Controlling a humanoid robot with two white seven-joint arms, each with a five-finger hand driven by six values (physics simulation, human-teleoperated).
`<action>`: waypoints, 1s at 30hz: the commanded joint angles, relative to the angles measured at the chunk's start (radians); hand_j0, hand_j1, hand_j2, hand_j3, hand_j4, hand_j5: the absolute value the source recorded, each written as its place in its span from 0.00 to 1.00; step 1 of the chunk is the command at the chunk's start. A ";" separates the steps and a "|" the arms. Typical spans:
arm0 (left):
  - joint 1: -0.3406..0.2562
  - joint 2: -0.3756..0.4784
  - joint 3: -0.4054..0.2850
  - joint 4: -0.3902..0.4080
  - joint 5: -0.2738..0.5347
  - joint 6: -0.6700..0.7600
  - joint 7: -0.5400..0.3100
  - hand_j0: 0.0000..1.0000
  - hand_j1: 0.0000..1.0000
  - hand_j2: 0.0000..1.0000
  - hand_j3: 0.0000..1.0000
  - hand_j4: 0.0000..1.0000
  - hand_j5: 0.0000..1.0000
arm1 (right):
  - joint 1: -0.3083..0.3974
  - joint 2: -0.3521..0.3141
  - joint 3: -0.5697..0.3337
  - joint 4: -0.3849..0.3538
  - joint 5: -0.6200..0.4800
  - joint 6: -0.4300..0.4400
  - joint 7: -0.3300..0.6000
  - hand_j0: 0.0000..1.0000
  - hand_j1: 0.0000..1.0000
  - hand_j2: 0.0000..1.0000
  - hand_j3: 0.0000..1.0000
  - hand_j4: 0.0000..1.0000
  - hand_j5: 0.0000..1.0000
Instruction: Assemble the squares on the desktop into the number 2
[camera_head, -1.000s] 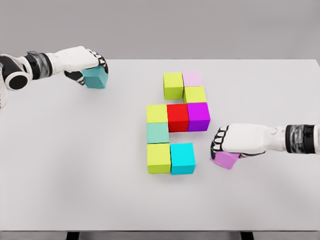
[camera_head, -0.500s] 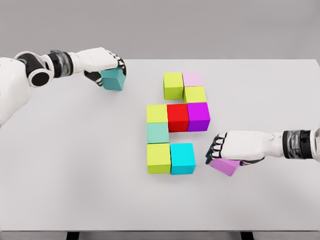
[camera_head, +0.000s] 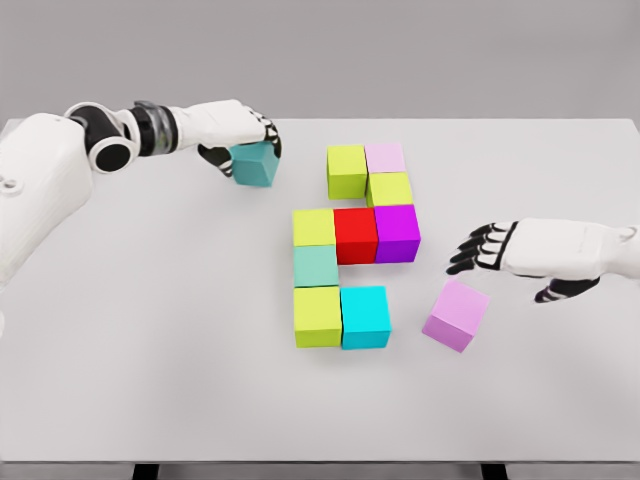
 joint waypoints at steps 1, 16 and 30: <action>0.000 -0.008 0.002 -0.001 0.005 0.002 -0.008 0.66 0.66 0.66 0.66 0.66 0.66 | 0.000 -0.030 -0.066 0.024 -0.073 0.003 0.000 0.99 0.99 0.99 0.99 0.99 0.99; 0.003 -0.011 0.004 0.001 0.011 0.002 -0.007 1.00 1.00 1.00 1.00 1.00 1.00 | -0.271 -0.185 0.446 0.022 0.040 0.003 0.000 0.95 0.95 0.95 0.95 0.95 0.95; -0.011 0.125 0.016 -0.007 0.067 0.002 -0.004 1.00 1.00 1.00 1.00 1.00 1.00 | -0.758 -0.264 0.992 -0.010 0.207 0.003 -0.251 0.95 0.95 0.95 0.95 0.95 0.95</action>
